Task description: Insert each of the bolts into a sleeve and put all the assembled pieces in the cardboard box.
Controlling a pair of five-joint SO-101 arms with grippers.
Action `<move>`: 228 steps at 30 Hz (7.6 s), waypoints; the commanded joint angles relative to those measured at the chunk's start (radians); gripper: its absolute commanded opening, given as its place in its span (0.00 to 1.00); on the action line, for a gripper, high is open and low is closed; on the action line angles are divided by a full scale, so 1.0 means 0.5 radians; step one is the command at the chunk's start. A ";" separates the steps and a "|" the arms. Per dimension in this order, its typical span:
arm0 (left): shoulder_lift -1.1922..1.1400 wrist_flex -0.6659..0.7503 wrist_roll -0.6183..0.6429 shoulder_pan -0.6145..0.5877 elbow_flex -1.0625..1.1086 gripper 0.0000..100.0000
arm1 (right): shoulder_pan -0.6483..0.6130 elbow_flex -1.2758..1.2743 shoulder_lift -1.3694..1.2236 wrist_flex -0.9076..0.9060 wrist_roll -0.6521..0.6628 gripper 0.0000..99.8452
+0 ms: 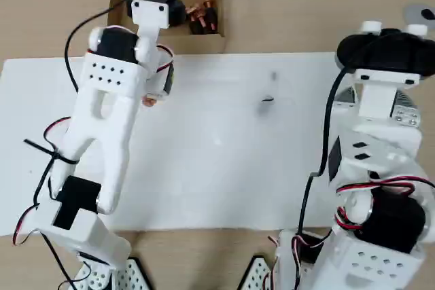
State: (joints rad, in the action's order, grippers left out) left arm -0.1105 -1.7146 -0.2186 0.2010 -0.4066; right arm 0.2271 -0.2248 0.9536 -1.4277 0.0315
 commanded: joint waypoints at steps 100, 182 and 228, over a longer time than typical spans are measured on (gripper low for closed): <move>0.950 0.427 2.768 -0.003 2.099 0.22 | 0.032 -0.419 0.075 0.187 0.000 0.25; 0.953 0.445 2.446 -0.193 1.402 0.01 | 0.041 -0.416 0.075 0.086 0.000 0.25; 0.968 1.329 0.522 -0.267 2.197 0.25 | 0.044 -0.493 0.078 0.000 0.012 0.25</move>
State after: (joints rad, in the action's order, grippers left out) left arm 0.3560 -1.0457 0.0361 0.0736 0.7917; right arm 0.2271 -0.4703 0.9782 -1.4246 0.0315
